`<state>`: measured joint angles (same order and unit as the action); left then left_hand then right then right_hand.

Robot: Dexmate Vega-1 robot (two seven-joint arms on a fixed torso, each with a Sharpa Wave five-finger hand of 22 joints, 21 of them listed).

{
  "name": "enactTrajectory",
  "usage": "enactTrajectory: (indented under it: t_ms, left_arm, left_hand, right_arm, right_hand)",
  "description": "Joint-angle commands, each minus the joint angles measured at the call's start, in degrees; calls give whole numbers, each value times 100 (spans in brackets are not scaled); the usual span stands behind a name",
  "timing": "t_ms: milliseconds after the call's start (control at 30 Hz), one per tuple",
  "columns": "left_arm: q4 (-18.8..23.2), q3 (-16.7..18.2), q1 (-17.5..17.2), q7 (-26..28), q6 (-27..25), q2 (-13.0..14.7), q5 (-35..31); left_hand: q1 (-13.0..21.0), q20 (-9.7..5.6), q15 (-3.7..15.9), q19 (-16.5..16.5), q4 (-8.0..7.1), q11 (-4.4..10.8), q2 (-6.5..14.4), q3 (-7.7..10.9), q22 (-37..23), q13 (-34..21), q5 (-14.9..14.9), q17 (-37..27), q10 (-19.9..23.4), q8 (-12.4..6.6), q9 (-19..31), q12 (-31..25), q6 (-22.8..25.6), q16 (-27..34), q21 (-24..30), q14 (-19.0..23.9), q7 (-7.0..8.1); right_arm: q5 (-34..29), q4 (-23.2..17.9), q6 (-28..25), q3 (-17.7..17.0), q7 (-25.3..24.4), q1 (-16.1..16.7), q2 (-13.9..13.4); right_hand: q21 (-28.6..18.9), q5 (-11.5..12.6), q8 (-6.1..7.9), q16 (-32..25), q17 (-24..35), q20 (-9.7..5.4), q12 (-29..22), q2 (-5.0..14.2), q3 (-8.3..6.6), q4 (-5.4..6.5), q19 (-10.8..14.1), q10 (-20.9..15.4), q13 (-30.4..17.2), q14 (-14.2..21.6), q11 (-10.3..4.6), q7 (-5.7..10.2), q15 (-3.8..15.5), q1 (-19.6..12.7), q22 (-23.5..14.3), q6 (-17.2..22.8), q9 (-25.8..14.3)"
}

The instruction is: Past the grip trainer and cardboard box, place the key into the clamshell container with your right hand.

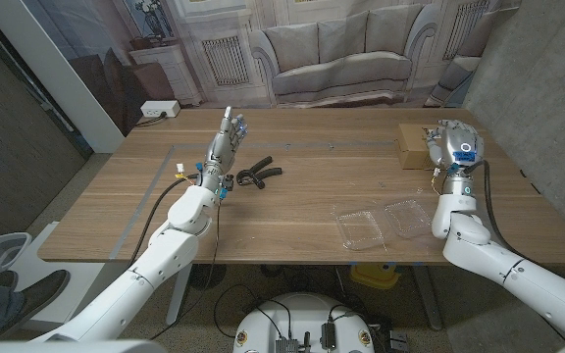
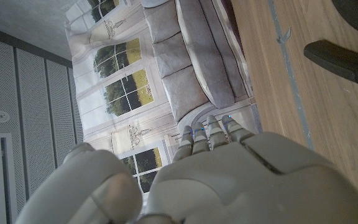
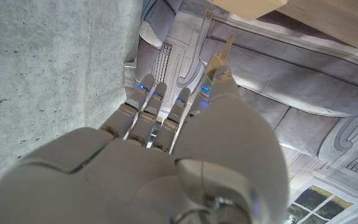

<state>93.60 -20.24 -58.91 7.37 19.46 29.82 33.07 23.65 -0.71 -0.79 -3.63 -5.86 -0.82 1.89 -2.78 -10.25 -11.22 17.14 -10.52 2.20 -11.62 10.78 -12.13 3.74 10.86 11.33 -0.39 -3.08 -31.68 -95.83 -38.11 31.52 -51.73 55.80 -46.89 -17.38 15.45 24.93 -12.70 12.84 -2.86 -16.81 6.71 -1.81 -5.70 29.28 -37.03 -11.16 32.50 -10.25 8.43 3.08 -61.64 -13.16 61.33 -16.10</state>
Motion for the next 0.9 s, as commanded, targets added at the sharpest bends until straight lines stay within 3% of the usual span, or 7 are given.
enactTrajectory:
  t_ms: [33,433,900]
  left_arm:
    - [123,-52,-65,65,-86,9,-23]
    - [470,-39,-216,260,-211,102,-143]
    - [595,37,-344,282,-182,164,-129]
  left_hand:
    - [-14,28,-4,-33,-8,4,10,-28,-13,-9,7,-20,23,4,17,18,64,16,15,43,-22]
    - [-7,27,-2,-34,-8,1,19,-39,-13,-9,6,-20,23,6,17,18,60,16,15,44,-11]
    - [5,28,-7,-34,-5,0,32,-54,-13,-9,5,-19,22,8,17,19,58,16,16,44,-15]
  right_arm:
    - [-83,-712,236,-310,-22,599,-334]
    - [-68,-1060,559,-624,51,1032,-487]
    - [-35,-1780,339,-1027,346,1634,-534]
  right_hand:
    - [-32,-16,-46,23,16,-727,31,16,62,0,-52,14,-6,-30,-44,146,913,-16,-10,123,10]
    - [-27,-15,-87,59,25,-741,96,37,104,23,-104,82,-10,-119,-43,173,917,-25,-11,110,62]
    - [-19,-18,-92,97,19,-716,157,39,154,49,-154,155,-13,-213,4,181,893,-14,-6,95,56]
